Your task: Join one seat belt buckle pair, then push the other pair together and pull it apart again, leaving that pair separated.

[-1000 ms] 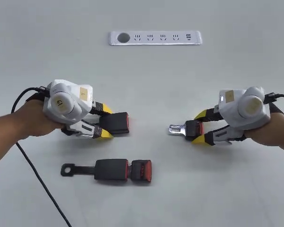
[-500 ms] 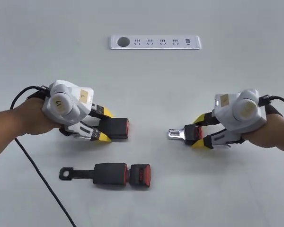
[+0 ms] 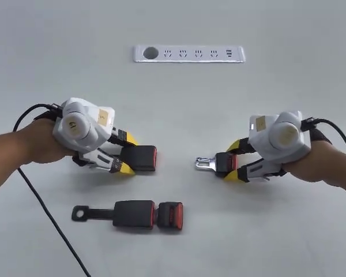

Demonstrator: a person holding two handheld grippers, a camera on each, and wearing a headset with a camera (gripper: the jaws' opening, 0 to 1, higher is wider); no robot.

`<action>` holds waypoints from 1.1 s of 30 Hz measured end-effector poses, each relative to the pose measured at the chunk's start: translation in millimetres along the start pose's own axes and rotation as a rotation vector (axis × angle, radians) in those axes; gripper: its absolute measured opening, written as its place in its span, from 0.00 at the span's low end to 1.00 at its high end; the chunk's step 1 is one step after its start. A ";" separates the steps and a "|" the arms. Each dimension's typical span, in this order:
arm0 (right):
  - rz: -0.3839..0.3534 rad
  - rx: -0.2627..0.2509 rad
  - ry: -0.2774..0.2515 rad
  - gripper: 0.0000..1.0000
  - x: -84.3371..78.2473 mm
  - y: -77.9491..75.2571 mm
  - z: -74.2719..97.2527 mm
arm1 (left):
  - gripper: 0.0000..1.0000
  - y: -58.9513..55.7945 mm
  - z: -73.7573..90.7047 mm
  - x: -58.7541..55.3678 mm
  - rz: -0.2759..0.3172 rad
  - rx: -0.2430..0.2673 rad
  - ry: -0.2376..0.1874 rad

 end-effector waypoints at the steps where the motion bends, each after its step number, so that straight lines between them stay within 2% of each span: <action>1: 0.002 0.001 -0.003 0.35 2.2 0.4 -1.7 | 0.34 -0.3 -0.3 0.2 -0.002 -0.001 0.002; 8: 0.013 0.003 -0.003 0.35 11.3 3.1 -5.8 | 0.34 -0.4 -1.3 0.8 -0.007 0.002 0.013; 13: 0.021 0.007 -0.032 0.35 19.5 4.7 -13.1 | 0.34 -0.3 -1.6 0.5 0.000 0.005 0.013; 33: 0.040 0.029 -0.074 0.35 58.8 6.5 -37.9 | 0.34 -0.1 -1.5 1.7 -0.004 0.009 0.040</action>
Point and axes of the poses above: the centre of the closed fingertips' face, and the gripper's own axes: z roughly backward along the fingers, y roughly to its left, x roughly out of its top, the point moved 5 cm from there along z, roughly backward along the fingers, and after that the axes turned 5 degrees about -x, right-handed, at the moved point
